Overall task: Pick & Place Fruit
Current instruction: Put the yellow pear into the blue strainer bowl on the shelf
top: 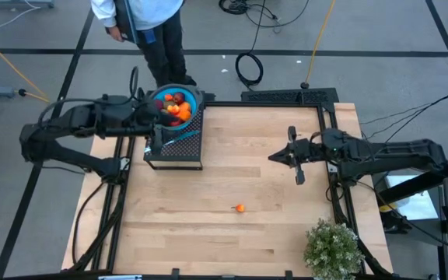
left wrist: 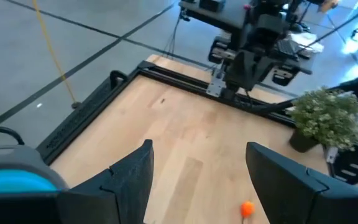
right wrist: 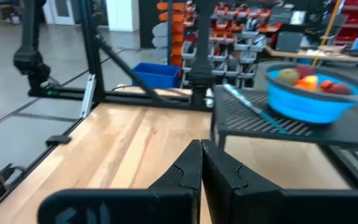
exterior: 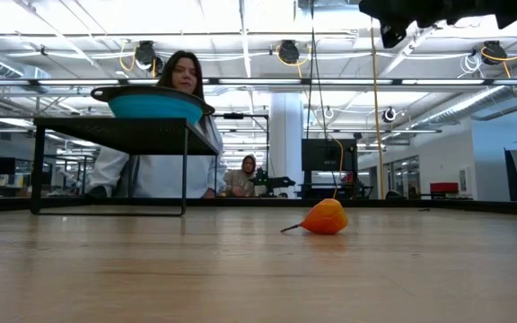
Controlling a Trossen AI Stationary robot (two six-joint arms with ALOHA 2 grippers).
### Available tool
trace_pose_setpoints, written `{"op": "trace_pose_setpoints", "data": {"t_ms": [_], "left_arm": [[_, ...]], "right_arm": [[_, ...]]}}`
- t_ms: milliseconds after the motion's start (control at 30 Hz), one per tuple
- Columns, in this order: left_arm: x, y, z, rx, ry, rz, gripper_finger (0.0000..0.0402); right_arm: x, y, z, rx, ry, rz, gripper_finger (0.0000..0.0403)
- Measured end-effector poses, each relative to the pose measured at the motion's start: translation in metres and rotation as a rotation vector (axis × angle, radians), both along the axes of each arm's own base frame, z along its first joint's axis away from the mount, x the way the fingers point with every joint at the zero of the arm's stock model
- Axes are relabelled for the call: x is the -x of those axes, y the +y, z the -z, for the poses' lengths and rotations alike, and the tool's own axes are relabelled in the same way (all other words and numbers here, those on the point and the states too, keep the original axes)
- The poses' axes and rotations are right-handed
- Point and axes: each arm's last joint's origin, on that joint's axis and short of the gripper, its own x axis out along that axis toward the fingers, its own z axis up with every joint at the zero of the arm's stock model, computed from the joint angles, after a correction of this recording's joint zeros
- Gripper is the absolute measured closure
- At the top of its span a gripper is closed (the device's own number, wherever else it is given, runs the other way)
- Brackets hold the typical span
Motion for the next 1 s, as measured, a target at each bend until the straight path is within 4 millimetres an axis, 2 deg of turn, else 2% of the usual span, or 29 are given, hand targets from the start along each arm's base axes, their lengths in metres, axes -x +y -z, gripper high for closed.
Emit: {"op": "trace_pose_setpoints", "data": {"t_ms": [133, 233, 500, 867, 1000], "left_arm": [[-0.004, -0.013, 0.001, -0.006, -0.039, 0.054, 0.0148], [-0.010, -0.023, 0.008, -0.012, -0.056, 0.089, 0.0165], [-0.018, -0.045, 0.028, -0.010, -0.064, 0.160, 0.0247], [-0.009, -0.076, 0.030, -0.092, -0.051, 0.213, 0.0358], [-0.007, -0.087, 0.040, -0.117, -0.032, 0.207, 0.0396]], "right_arm": [[-0.006, 0.008, 0.005, -0.007, 0.032, -0.041, 0.0403], [-0.012, 0.015, 0.007, -0.009, 0.025, -0.076, 0.0403], [-0.035, 0.029, 0.002, -0.004, 0.088, -0.138, 0.0403], [-0.066, 0.053, -0.004, 0.030, 0.184, -0.221, 0.0403], [-0.073, 0.059, -0.003, 0.035, 0.200, -0.240, 0.0403]]}}
